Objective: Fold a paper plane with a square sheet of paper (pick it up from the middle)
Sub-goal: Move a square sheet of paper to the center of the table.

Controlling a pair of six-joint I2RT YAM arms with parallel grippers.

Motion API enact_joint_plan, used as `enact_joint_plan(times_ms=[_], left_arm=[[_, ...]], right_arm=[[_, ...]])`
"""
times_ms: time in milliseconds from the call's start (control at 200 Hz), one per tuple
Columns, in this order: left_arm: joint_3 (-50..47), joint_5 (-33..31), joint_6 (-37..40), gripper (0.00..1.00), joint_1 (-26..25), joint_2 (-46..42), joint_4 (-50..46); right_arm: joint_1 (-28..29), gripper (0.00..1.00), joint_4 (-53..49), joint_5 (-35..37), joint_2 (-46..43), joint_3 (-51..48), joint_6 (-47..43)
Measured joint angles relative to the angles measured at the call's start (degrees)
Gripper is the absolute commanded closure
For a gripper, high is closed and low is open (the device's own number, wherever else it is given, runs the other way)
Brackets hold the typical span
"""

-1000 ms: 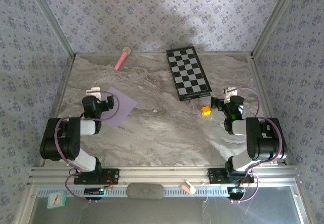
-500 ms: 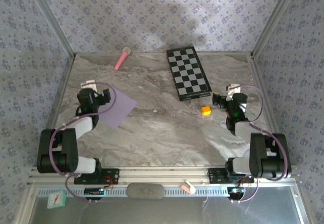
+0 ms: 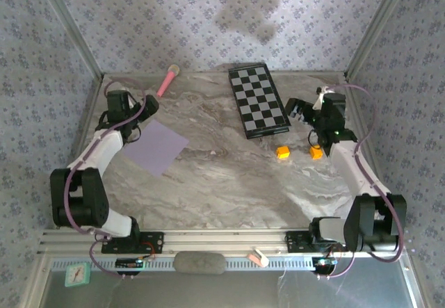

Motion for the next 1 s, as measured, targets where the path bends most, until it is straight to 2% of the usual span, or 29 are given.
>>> enact_joint_plan(times_ms=[175, 385, 715, 999], left_arm=[[0.00, 2.75, -8.96, 0.00, -0.70, 6.16, -5.51], [0.79, 3.39, -12.85, 0.01, -1.77, 10.45, -8.74], [8.61, 3.54, -11.21, 0.03, -2.82, 18.12, -12.26], [12.44, 4.48, -4.98, 0.05, -7.96, 22.29, -15.61]], right_arm=[[1.29, 0.00, -3.19, -5.44, 5.79, 0.94, 5.51], [4.22, 0.00, -5.27, -7.39, 9.44, 3.45, 7.30], [6.75, 0.00, -5.70, -7.41, 11.26, 5.66, 7.52], [7.02, 0.00, -6.60, -7.30, 11.58, 5.66, 7.67]])
